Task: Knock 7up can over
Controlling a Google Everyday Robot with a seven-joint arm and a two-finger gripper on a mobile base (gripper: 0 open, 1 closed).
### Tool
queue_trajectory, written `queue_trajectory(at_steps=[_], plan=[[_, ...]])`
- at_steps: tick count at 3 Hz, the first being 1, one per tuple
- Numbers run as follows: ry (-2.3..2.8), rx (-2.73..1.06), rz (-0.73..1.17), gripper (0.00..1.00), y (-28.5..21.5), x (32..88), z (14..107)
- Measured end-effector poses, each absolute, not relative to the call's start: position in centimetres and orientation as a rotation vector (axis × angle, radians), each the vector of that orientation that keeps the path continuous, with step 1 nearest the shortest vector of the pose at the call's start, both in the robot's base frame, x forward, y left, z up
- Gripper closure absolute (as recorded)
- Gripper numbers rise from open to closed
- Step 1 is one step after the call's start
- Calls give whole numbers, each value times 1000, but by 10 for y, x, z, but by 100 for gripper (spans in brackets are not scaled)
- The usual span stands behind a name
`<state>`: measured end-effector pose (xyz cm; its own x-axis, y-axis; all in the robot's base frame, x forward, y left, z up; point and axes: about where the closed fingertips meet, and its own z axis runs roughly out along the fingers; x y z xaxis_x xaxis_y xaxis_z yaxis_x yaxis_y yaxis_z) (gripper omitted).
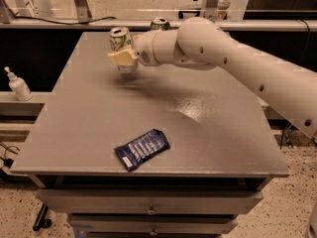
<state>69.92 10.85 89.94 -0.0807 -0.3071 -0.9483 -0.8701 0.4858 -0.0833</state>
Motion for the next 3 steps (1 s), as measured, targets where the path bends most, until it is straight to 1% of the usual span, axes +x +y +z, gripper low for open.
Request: queue_trajectory(at_steps=[2,3], plan=[[1702,-1246,531,100,64,705,902],[1781,-1401,430,100,39,702,889]])
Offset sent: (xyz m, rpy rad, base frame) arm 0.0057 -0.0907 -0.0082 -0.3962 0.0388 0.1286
